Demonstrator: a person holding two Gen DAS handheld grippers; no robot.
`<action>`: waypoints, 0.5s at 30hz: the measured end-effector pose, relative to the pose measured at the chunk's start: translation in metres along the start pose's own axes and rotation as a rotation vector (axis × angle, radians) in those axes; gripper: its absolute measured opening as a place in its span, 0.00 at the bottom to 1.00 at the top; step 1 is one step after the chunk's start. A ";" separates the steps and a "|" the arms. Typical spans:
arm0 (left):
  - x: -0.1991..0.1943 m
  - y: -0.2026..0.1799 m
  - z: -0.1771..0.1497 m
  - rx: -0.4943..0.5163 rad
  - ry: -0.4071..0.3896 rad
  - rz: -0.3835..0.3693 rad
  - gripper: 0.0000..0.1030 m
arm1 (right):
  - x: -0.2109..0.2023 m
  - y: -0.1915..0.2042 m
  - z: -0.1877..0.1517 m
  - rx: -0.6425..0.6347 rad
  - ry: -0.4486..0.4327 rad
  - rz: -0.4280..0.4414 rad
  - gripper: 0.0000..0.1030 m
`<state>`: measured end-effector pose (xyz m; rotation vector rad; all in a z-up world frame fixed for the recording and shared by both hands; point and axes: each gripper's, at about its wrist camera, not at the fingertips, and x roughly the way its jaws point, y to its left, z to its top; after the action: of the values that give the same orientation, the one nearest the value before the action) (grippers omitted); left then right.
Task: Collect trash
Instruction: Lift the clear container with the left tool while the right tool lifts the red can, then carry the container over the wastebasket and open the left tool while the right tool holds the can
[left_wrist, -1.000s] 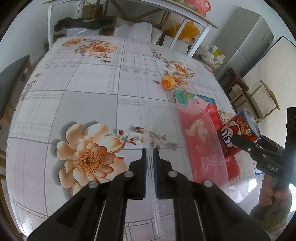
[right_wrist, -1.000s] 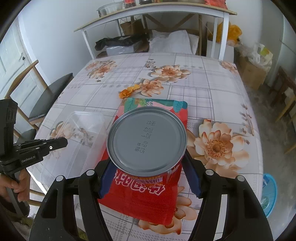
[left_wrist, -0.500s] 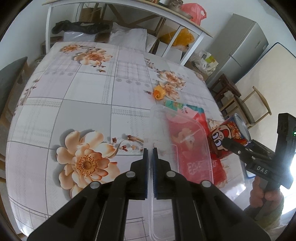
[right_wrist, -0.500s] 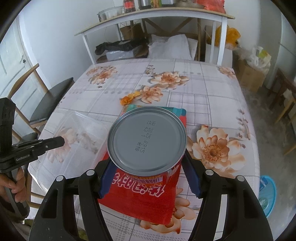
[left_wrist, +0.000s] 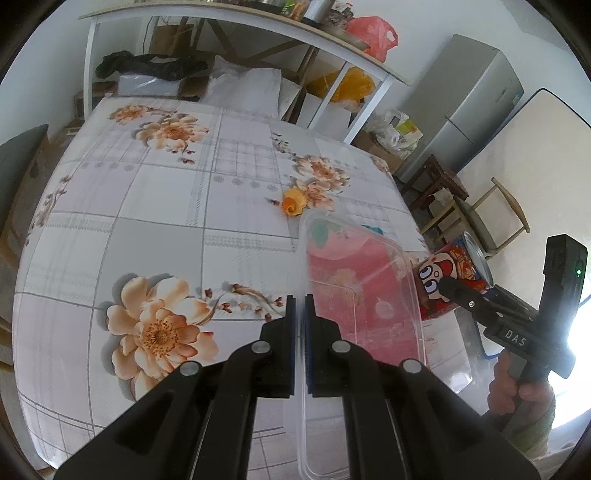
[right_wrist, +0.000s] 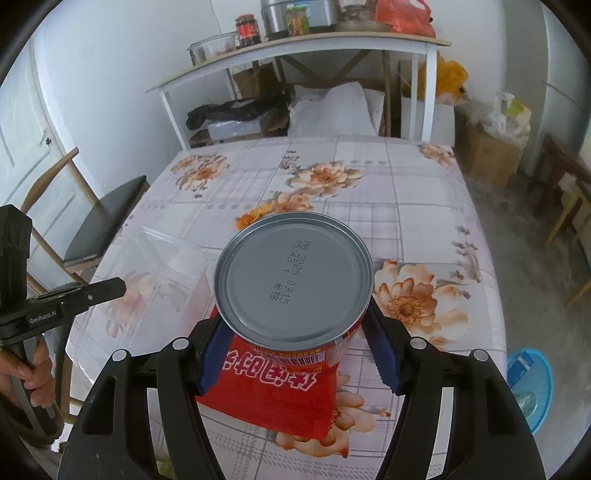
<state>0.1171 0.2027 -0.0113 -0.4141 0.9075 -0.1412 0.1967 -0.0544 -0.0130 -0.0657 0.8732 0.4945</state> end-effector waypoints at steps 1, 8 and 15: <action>0.000 -0.004 0.001 0.007 -0.002 -0.003 0.03 | -0.002 -0.002 0.000 0.006 -0.006 0.001 0.61; -0.001 -0.034 0.013 0.071 -0.013 -0.035 0.03 | -0.036 -0.034 0.000 0.088 -0.076 -0.013 0.61; 0.007 -0.100 0.040 0.223 -0.040 -0.142 0.03 | -0.119 -0.111 -0.013 0.263 -0.219 -0.210 0.61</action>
<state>0.1588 0.1211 0.0459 -0.2727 0.8125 -0.3592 0.1726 -0.2025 0.0516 0.1344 0.7004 0.1833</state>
